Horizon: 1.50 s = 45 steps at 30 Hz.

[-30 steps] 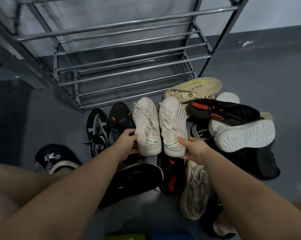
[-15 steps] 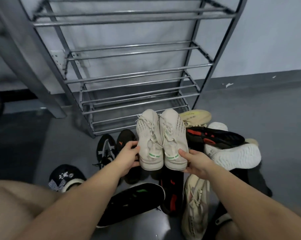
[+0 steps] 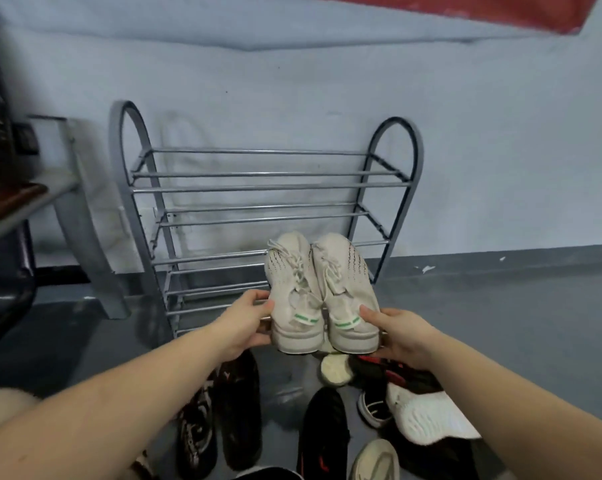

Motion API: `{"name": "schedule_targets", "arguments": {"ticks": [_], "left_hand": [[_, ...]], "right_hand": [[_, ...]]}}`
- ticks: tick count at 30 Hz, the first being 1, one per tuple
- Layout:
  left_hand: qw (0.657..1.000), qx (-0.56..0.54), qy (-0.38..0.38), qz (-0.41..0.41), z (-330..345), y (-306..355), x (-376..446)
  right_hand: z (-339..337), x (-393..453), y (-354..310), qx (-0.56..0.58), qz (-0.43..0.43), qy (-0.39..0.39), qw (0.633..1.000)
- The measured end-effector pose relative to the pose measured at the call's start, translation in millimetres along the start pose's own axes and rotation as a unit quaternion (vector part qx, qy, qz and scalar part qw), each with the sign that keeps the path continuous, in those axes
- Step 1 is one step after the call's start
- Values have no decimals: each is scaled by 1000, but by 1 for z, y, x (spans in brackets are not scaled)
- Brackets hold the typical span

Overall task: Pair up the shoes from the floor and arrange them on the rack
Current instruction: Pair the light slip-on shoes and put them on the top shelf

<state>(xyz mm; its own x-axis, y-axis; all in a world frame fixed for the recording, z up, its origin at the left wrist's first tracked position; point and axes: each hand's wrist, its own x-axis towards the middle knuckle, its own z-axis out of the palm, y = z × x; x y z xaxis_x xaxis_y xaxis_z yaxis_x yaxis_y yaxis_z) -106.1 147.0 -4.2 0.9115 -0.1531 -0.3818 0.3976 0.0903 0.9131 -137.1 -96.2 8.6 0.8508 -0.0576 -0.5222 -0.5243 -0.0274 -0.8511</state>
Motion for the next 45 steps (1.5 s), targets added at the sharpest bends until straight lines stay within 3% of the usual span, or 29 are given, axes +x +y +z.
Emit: {"name": "schedule_targets", "arguments": {"ticks": [9,25,35,45], "left_hand": [[998,19,-7,53,-10,87,-48],[996,24,9,85,-42,166,-89],[987,50,108,108,-85,207,-46],[938,205,239,144,-138,235,43]], "right_hand": [[15,-37,-76,-29,-39,-36,998],[53,-77,-161,-23,-60,-62,996],[120,-5,-210,28,-75,-37,996],[175,79,-247,-122,-173,76,974]]}}
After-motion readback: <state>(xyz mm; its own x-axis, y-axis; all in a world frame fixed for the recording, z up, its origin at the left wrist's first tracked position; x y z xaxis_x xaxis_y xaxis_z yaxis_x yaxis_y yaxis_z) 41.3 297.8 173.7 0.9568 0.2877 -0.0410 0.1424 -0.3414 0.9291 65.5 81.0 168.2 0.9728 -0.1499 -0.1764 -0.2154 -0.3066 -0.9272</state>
